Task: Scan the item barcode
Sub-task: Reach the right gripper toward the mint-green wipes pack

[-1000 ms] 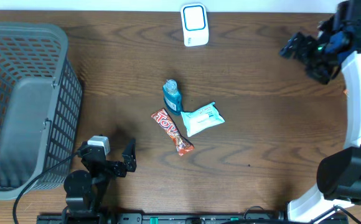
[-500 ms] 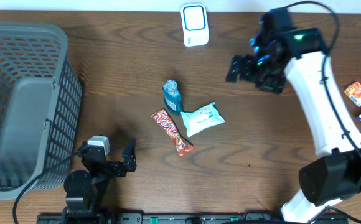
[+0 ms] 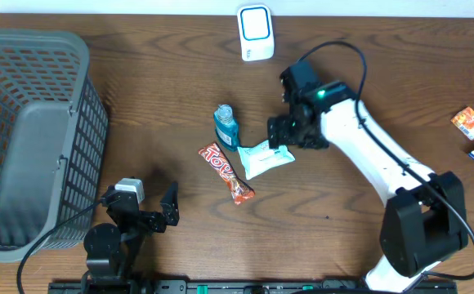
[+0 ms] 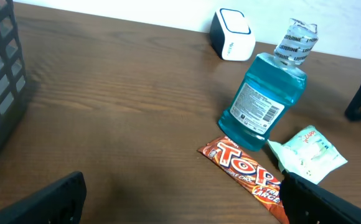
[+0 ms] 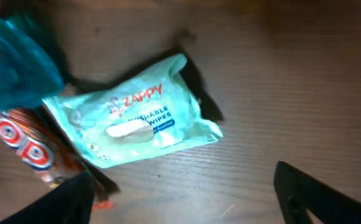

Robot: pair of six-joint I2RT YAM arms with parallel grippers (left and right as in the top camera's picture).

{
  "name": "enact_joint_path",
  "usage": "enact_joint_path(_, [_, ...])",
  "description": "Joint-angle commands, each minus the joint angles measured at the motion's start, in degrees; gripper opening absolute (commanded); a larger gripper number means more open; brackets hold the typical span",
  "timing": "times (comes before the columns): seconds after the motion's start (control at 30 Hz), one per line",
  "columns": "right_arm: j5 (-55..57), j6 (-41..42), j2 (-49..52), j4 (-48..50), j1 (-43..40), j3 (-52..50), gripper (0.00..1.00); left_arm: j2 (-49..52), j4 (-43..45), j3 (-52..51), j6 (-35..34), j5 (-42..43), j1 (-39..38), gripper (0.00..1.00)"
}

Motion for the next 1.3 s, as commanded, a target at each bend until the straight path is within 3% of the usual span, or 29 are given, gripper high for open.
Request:
enact_joint_path(0.0, [0.87,1.73,-0.33,2.38,0.70,-1.70,0.80,-0.04,-1.44,-0.79,-0.13,0.87,0.24,0.98])
enact_joint_path(0.07, [0.87,1.70,-0.33,4.35,0.76,-2.51,0.73,-0.04,-1.44,-0.79,-0.13,0.87,0.24,0.98])
enact_joint_path(0.1, [0.83,1.73,-0.33,5.22,0.81,-2.97,0.63,-0.04,-1.44,-0.79,-0.13,0.87,0.24,0.98])
enact_joint_path(0.3, [0.26,1.40,-0.33,10.47,2.01,-4.96,0.33,-0.04,-1.44,-0.79,-0.13,0.87,0.24,0.98])
enact_joint_path(0.37, [0.46,0.11,-0.33,13.70,2.62,-5.73,0.33,-0.04,-1.44,-0.79,-0.13,0.90,0.24,0.98])
enact_joint_path(0.47, [0.94,-0.68,-0.33,20.57,3.06,-7.58,0.49,-0.04,-1.44,-0.79,-0.13,0.87,0.24,0.98])
enact_joint_path(0.67, [1.53,-0.66,-0.31,34.71,3.06,-11.96,0.66,-0.04,-1.44,-0.79,-0.13,0.87,0.24,0.98])
enact_joint_path(0.87, [-0.55,-0.63,0.35,44.00,3.21,-14.43,0.54,-0.04,-1.44,-0.79,-0.13,0.87,0.24,0.99])
enact_joint_path(1.27, [-4.48,-0.46,6.95,46.49,5.07,-14.43,0.47,-0.04,-1.44,-0.79,-0.13,0.87,0.24,0.98])
